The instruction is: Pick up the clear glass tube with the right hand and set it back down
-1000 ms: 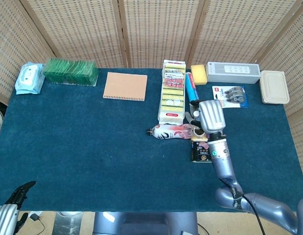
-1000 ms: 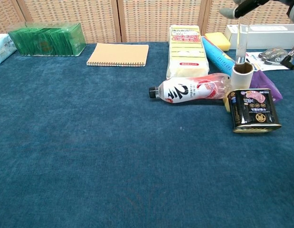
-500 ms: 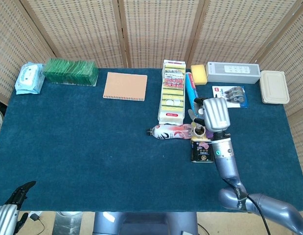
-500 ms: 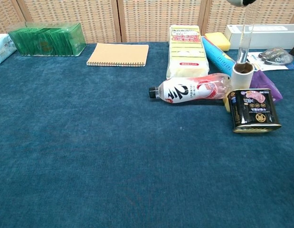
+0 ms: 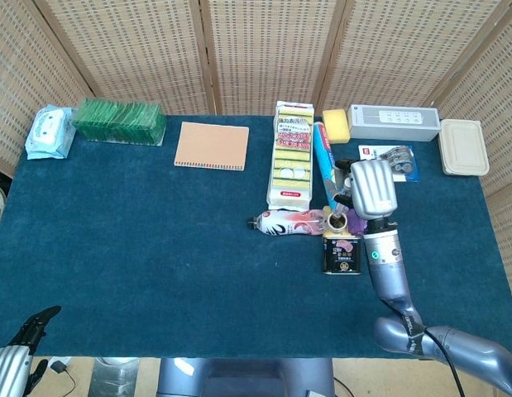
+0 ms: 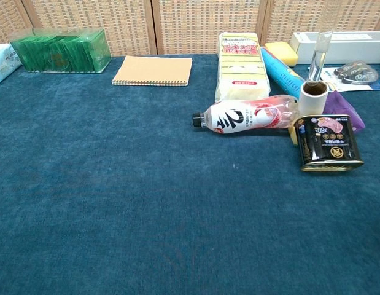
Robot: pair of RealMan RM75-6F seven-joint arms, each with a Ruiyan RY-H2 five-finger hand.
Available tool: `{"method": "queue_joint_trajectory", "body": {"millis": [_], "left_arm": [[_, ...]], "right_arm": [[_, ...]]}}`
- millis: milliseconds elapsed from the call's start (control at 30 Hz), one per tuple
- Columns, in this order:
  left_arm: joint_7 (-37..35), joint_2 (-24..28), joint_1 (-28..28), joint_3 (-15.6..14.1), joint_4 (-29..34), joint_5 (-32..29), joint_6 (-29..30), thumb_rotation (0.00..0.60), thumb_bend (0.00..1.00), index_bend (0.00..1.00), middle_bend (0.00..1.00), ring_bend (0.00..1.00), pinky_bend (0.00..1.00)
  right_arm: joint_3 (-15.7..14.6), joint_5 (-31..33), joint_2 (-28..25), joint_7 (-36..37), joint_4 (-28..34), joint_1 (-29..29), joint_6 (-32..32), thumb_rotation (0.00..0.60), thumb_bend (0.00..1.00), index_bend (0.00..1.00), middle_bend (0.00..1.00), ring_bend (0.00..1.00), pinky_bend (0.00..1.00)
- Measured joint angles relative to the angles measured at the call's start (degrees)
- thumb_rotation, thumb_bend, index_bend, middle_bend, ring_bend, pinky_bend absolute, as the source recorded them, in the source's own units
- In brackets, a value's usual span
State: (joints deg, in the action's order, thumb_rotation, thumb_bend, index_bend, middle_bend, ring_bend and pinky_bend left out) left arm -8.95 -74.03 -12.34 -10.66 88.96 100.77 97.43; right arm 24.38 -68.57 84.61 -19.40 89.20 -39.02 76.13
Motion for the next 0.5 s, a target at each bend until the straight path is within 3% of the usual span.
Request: {"method": "queue_joint_trajectory", "body": {"millis": [500], "left_arm": [[0.07,-0.09,-0.12,-0.08,-0.17,0.29,0.30,0.600,0.20,0.11,0.17,0.16,0.34]], "right_arm": [[-0.42,-0.09,-3.37,-0.85,4.34,1.16,1.15,0.600,0.35,0.80,0.89,1.00,1.00]]}}
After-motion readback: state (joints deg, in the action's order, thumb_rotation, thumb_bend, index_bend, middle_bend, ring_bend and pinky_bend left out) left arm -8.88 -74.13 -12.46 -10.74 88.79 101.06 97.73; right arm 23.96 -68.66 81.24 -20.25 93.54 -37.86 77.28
